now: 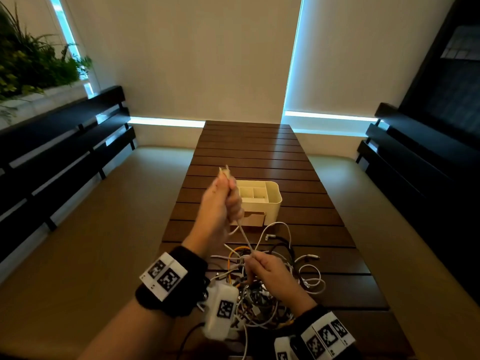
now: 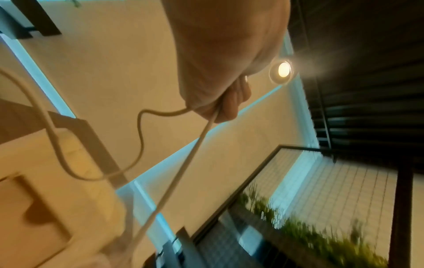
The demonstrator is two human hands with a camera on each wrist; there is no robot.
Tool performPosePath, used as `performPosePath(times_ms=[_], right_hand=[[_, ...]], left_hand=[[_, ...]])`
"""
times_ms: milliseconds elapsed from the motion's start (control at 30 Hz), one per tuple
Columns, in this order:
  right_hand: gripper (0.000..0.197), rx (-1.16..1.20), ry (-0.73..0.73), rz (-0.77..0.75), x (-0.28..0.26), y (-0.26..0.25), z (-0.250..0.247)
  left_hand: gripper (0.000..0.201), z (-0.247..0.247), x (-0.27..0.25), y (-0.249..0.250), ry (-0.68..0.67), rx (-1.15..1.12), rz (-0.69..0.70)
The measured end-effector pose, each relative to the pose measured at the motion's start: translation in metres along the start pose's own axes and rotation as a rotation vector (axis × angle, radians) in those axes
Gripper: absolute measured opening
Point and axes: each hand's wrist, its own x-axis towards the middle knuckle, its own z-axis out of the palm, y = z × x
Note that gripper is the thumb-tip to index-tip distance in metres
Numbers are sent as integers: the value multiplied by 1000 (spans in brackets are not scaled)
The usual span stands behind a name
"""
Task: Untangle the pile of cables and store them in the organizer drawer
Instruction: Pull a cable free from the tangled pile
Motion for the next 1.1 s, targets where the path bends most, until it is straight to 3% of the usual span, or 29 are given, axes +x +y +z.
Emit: performPosePath(times_ms=[167,233,300,367,467,533,633,700,833,967,1100], right_hand=[[32,-140,29,153,-6,37,-9],[33,-143,62,163,-6,32,-15],[33,-139,103,150,-4,24,-18],[34,-180,126,122,0,17,-18],[33,-238,117,78,2,10,-16],[32,-241,109,57,1,7,-15],[30,-213,119,77,-1,11,-14],[28,-202,141,96,-3,19,-17],[26,-141,178,91,-11,30,-27],[25,-147,177,52,-12,26,-31],[22,-229,193,23,-12,28,-32]], left_hand=[[40,-9,12,59,54,-46,186],[37,-12,11,55,19,248,150],[32,-16,7,33,-108,727,92],[23,-24,4,-2,-235,1064,-29],[39,-31,-5,-52,-382,1341,-172],[27,-32,-9,-71,-427,1459,-195],[34,-35,-10,-78,-443,1609,-141],[32,-32,-11,-68,-391,1518,-50],[28,-27,-3,-28,-55,946,159],[29,-16,-3,-3,34,630,345],[34,-9,-5,2,157,378,358]])
